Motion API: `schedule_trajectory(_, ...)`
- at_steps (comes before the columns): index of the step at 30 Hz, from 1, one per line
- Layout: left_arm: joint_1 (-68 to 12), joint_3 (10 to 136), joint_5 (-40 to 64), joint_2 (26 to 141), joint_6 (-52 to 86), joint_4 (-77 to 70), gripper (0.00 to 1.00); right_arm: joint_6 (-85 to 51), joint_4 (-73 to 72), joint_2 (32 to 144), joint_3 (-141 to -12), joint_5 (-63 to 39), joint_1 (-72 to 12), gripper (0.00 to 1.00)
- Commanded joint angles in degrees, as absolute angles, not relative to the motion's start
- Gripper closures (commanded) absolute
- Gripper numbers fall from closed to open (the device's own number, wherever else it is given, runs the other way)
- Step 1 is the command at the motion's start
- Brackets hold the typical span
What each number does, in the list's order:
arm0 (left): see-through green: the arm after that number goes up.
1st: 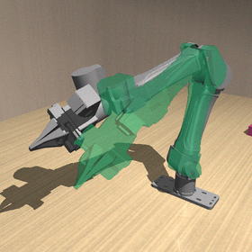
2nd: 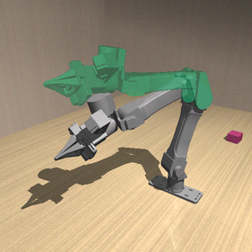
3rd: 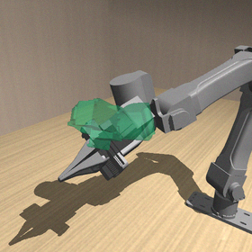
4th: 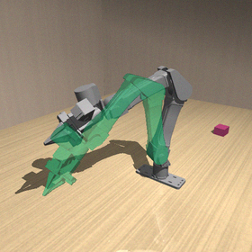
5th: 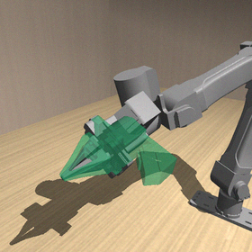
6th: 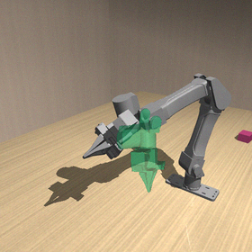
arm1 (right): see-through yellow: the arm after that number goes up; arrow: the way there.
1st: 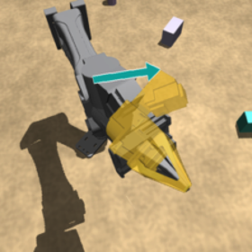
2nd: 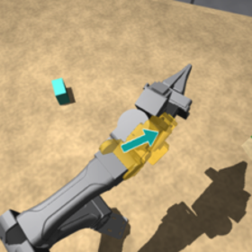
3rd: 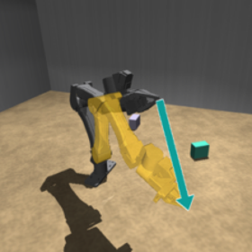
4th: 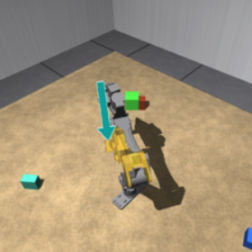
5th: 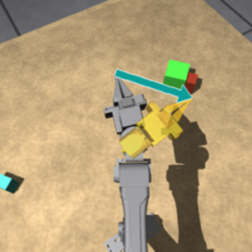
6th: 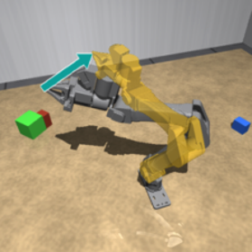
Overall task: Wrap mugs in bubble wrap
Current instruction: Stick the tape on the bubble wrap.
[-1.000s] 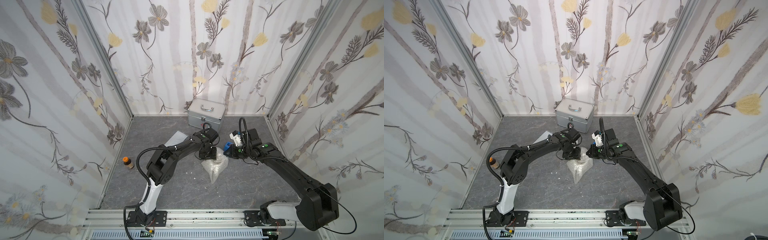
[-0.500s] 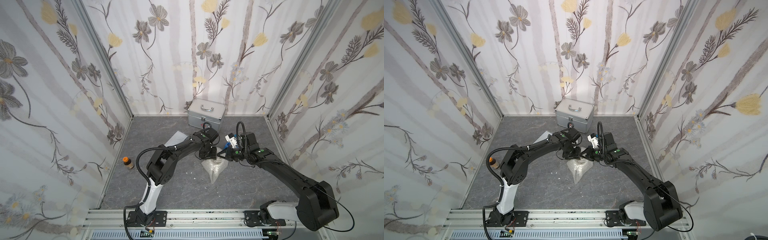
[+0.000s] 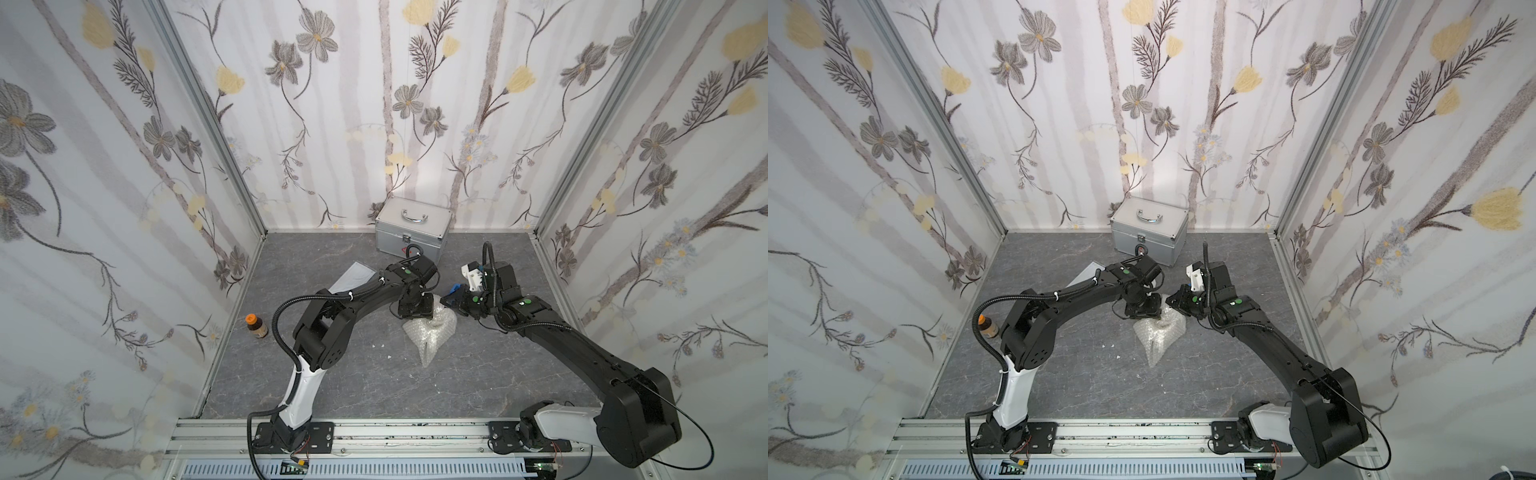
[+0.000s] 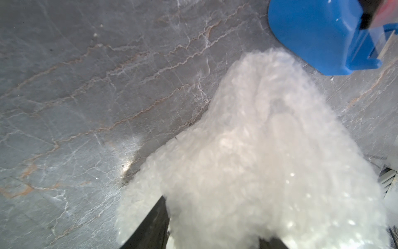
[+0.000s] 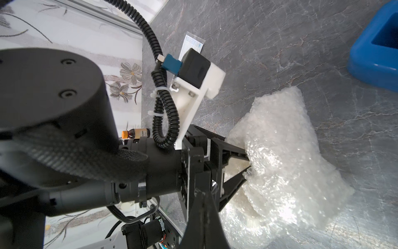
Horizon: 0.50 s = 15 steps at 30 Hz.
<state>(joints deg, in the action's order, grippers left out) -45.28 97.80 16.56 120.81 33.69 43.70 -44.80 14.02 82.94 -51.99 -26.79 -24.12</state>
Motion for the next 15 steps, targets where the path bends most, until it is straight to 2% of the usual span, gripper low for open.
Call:
schedule_trajectory(1, -45.2, 98.0, 16.2, 120.6, 34.5, 43.3, 0.47, -45.8, 13.0, 83.0, -52.8, -23.9, -24.0, 1.0)
schedule_trajectory(6, -45.3, 97.7, 16.3, 120.5, 34.5, 43.1, 0.47, -45.3, 16.4, 78.9, -52.8, -15.9, -23.0, 1.0)
schedule_trajectory(15, -45.2, 97.8, 16.3, 120.6, 34.7, 43.1, 0.47, -47.3, 11.8, 81.1, -51.7, -21.8, -24.5, 1.0)
